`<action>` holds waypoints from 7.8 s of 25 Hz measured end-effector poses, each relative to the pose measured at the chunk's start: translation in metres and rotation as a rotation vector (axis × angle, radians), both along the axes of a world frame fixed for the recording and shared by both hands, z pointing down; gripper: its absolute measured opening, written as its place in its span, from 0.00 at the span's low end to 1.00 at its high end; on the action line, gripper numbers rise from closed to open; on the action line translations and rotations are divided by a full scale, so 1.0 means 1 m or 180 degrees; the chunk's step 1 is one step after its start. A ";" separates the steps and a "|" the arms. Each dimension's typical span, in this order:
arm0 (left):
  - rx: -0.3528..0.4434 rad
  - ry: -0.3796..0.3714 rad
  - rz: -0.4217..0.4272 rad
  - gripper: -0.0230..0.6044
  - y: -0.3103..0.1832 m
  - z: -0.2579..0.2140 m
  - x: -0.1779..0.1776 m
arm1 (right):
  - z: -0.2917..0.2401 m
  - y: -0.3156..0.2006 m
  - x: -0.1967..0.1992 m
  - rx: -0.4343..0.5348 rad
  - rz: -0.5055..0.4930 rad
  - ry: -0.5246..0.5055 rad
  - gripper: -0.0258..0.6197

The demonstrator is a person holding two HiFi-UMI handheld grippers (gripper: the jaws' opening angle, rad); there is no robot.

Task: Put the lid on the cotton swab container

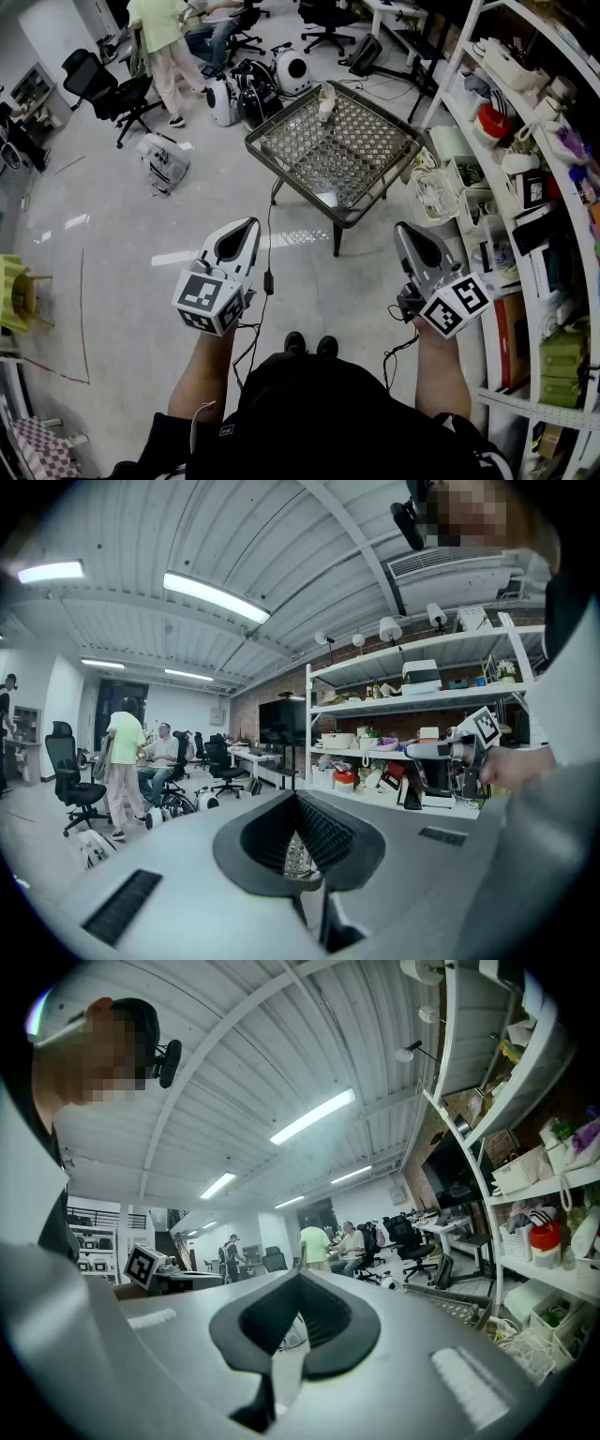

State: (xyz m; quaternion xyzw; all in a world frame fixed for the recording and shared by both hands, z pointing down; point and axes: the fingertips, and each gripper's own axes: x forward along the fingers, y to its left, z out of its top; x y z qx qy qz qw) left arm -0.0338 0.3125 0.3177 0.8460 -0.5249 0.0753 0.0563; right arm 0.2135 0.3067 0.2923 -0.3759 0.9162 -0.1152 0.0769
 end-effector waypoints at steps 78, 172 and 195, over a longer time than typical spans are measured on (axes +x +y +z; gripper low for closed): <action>-0.0254 0.0224 0.0048 0.05 -0.207 0.042 -0.192 | 0.021 -0.225 -0.169 -0.0450 0.0070 -0.0303 0.06; -0.1493 0.0003 0.1782 0.05 -0.638 0.312 0.021 | 0.317 -0.627 -0.093 -0.2110 0.1056 -0.0282 0.06; -0.1567 0.0097 0.1610 0.05 -0.646 0.331 0.015 | 0.382 -0.644 -0.122 -0.2569 0.0754 0.0452 0.06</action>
